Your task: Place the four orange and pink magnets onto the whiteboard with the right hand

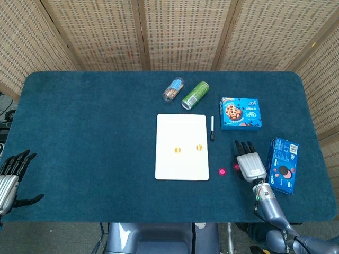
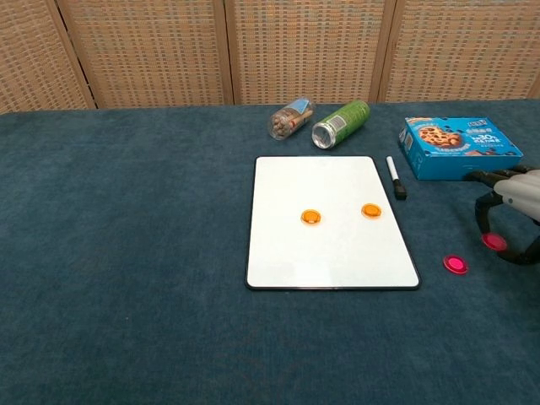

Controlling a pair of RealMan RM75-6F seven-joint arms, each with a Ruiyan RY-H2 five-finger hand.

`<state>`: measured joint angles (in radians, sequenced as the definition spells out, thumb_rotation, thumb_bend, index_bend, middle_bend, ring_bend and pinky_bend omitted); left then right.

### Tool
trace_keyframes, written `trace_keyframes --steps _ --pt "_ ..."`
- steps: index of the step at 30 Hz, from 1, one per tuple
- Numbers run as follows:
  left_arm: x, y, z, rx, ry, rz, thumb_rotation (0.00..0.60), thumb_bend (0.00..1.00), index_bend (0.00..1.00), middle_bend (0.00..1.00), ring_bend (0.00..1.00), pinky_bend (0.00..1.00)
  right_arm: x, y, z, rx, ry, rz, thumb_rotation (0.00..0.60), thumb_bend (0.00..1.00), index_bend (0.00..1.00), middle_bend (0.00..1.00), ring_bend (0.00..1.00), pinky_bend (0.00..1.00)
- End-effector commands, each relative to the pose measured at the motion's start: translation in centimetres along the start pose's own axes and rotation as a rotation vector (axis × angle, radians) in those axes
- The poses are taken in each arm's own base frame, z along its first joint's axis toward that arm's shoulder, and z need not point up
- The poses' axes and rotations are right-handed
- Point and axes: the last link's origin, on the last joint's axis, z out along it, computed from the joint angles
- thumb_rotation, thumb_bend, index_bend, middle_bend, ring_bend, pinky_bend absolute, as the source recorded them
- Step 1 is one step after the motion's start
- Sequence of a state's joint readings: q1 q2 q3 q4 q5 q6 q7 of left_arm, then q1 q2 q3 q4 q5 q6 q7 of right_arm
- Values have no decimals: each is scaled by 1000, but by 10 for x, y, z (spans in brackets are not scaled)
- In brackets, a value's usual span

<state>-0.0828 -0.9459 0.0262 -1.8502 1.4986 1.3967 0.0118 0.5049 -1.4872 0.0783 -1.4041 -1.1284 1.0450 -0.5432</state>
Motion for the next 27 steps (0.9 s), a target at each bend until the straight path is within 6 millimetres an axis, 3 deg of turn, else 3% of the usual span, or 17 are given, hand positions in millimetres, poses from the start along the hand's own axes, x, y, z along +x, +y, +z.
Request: trace_keyframes --steps 1,7,13,24,27 --pt "0 0 0 0 1 0 600 0 0 0 0 0 19 -11 7 23 38 -13 600 385 560 0 0 0" --pt "1 -1 1 2 2 -4 600 0 0 0 0 0 58 -54 22 89 87 -30 600 387 561 0 0 0" --pt "1 -1 1 2 -3 -4 600 0 0 0 0 0 76 -97 30 137 84 -56 600 387 561 0 0 0" --pt "3 -5 2 9 -4 -16 600 0 0 0 0 0 82 -172 38 196 45 -121 600 387 561 0 0 0" --pt "3 -6 3 12 -3 -22 600 0 0 0 0 0 74 -188 38 203 17 -142 600 386 561 0 0 0"
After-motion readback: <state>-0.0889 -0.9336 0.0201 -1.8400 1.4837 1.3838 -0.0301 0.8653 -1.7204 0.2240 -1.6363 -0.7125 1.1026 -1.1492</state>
